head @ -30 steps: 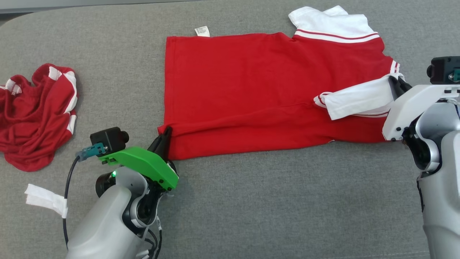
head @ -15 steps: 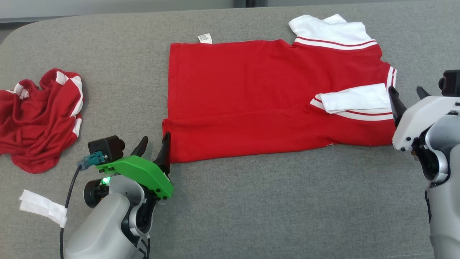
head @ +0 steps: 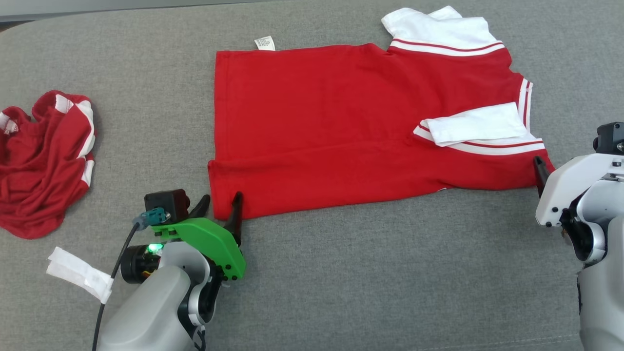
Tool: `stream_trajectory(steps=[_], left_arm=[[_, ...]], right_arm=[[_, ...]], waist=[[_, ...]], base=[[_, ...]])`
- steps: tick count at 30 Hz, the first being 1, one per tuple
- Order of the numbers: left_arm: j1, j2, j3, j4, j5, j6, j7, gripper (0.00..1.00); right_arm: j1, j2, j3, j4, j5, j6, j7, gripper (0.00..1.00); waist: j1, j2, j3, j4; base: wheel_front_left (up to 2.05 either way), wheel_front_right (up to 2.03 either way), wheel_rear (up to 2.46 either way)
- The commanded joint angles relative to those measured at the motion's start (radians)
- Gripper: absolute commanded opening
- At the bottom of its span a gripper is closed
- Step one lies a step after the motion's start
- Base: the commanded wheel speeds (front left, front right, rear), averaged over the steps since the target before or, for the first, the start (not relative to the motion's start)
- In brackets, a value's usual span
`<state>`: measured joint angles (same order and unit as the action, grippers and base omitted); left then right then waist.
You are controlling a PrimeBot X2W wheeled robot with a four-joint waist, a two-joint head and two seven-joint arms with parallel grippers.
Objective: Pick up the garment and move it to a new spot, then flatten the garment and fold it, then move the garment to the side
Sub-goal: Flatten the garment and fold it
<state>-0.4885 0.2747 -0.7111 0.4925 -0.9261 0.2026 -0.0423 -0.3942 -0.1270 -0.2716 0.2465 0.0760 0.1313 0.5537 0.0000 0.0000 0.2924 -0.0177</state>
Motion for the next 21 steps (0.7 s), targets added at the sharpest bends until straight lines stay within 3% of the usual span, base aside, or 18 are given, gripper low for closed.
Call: stream_trajectory(steps=[1,8,15,16,17,18,21], left_arm=[[-0.009,0.004,-0.007,0.012,0.006,0.003,0.009,1.0],[0.002,0.003,-0.039,0.029,0.009,0.006,0.058,1.0],[0.046,-0.001,-0.088,0.036,-0.036,-0.008,0.192,1.0],[0.053,0.0,-0.097,0.038,-0.043,-0.009,0.214,0.79],[0.061,0.0,-0.104,0.038,-0.047,-0.014,0.233,0.38],[0.065,0.001,-0.107,0.036,-0.051,-0.019,0.245,0.0],[0.081,0.003,-0.102,0.024,-0.063,-0.029,0.25,0.0]], right_arm=[[-0.019,-0.009,0.003,0.016,-0.011,-0.001,-0.013,1.0],[-0.049,-0.035,0.034,0.103,-0.016,-0.001,0.019,1.0],[-0.007,-0.041,0.064,0.133,0.018,-0.001,0.098,1.0],[-0.003,-0.043,0.065,0.134,0.022,-0.001,0.104,0.45],[-0.001,-0.043,0.066,0.13,0.028,-0.001,0.102,0.0],[0.0,-0.043,0.064,0.126,0.034,-0.001,0.095,0.0],[0.017,-0.046,0.045,0.107,0.046,-0.002,0.068,0.0]], waist=[[0.0,0.0,0.01,0.0],[0.0,0.0,0.025,0.014],[0.0,0.0,0.024,0.021],[0.0,0.0,0.023,0.021],[0.0,0.0,0.022,0.021],[0.0,0.0,0.021,0.021],[0.0,0.0,0.003,0.022]], base=[[0.0,0.0,0.0],[0.0,0.0,0.0],[0.0,0.0,0.0],[0.0,0.0,0.0],[0.0,0.0,0.0],[0.0,0.0,0.0],[0.0,0.0,0.0]])
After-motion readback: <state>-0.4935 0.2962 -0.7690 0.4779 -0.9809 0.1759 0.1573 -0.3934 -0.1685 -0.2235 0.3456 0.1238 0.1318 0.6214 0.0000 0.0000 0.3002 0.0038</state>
